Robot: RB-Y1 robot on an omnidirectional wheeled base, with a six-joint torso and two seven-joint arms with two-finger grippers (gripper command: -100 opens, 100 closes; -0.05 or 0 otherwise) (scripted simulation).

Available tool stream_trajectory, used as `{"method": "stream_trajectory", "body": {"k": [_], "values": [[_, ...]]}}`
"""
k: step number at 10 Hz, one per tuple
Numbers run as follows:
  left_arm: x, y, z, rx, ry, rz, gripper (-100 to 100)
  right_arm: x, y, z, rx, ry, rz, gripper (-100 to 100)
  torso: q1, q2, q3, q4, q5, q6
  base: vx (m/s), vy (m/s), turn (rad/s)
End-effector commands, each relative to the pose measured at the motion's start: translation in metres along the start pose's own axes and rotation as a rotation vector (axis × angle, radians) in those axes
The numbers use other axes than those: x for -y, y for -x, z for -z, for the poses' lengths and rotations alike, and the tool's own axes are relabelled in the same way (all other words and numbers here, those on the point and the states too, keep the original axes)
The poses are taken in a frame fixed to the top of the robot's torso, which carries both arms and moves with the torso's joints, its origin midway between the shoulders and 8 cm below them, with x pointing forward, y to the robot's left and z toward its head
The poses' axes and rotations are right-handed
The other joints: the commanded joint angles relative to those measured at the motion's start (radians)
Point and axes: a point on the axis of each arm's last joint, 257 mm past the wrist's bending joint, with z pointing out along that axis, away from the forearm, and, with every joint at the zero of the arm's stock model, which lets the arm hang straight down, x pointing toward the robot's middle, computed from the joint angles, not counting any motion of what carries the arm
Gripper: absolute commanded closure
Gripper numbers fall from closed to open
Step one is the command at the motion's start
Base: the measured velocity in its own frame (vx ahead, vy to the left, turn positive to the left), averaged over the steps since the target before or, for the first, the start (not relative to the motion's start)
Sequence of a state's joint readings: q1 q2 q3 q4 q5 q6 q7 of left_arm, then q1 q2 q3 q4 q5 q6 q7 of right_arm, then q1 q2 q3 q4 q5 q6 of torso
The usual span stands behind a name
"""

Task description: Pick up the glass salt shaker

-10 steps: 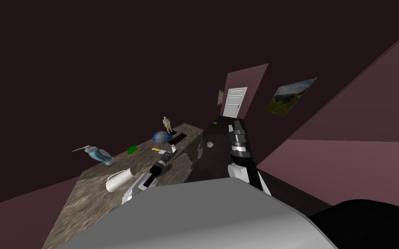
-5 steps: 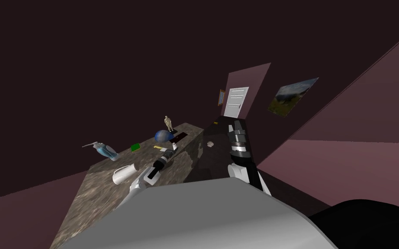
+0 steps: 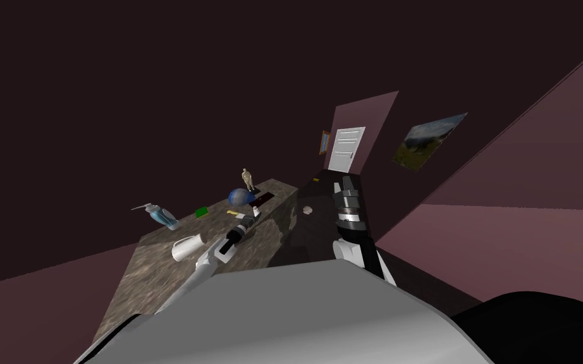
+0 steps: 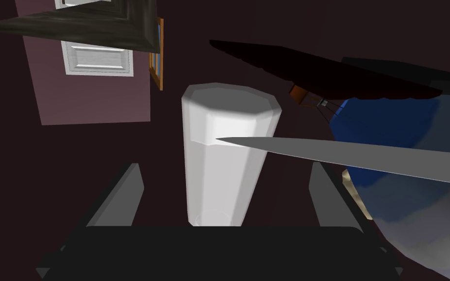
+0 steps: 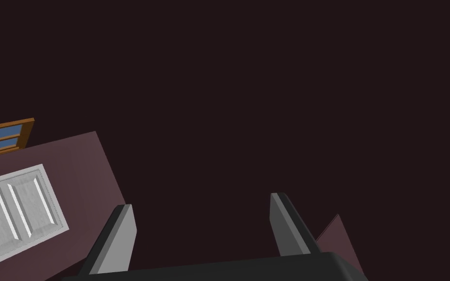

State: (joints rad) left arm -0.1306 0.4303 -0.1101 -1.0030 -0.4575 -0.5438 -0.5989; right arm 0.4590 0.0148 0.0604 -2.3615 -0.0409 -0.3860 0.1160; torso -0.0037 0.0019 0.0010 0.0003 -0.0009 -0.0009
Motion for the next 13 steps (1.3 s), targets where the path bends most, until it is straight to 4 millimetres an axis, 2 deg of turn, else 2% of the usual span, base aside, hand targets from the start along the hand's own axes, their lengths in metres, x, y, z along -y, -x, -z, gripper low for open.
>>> {"method": "stream_trajectory", "body": {"k": [1,2,4,5,6,7,9,11,13], "values": [[-0.002,0.008,-0.012,0.010,-0.008,-0.006,-100,0.000,0.000,0.000,0.000,0.000,0.000,0,0.000,0.000,0.000,0.000,0.000,0.000,-0.051,-0.018,0.032],[-0.007,0.003,-0.011,-0.003,0.002,-0.002,-100,0.000,0.000,0.000,0.000,0.000,0.000,0,0.000,0.000,0.000,0.000,0.000,0.000,-0.018,-0.011,-0.009],[-0.006,0.021,-0.029,0.021,-0.019,-0.013,-100,0.000,0.000,0.000,0.000,0.000,0.000,0,0.000,0.000,0.000,0.000,0.000,0.000,-0.048,-0.026,0.048],[-0.008,0.019,-0.030,0.015,-0.014,-0.012,-100,0.000,0.000,0.000,0.000,0.000,0.000,0,-0.001,0.000,0.000,0.000,0.000,0.000,-0.021,-0.013,-0.002],[-0.014,0.008,-0.026,-0.006,0.001,-0.006,-100,0.000,0.000,0.000,0.000,0.000,0.000,0,0.000,-0.001,-0.001,0.000,0.000,0.000,-0.005,0.001,-0.006],[-0.013,0.022,-0.037,0.014,-0.017,-0.015,-100,0.000,0.000,0.000,0.000,0.000,0.000,0,0.001,-0.002,-0.001,-0.001,0.000,0.000,-0.039,-0.013,0.071],[-0.022,0.016,-0.040,-0.007,0.002,-0.012,-100,0.000,0.000,0.000,0.000,0.000,0.000,0,0.000,0.000,0.000,0.000,0.000,0.000,-0.039,-0.017,0.013],[-0.020,0.039,-0.057,0.024,-0.018,-0.026,-100,0.000,0.000,0.000,0.000,0.000,0.000,0,0.000,0.000,0.000,0.000,0.000,0.000,-0.053,-0.018,0.054],[-0.029,0.028,-0.053,-0.003,0.004,-0.019,-100,0.000,0.000,0.000,0.000,0.000,0.000,0,0.000,-0.001,0.000,0.000,0.000,0.000,-0.017,-0.006,-0.011]]}}
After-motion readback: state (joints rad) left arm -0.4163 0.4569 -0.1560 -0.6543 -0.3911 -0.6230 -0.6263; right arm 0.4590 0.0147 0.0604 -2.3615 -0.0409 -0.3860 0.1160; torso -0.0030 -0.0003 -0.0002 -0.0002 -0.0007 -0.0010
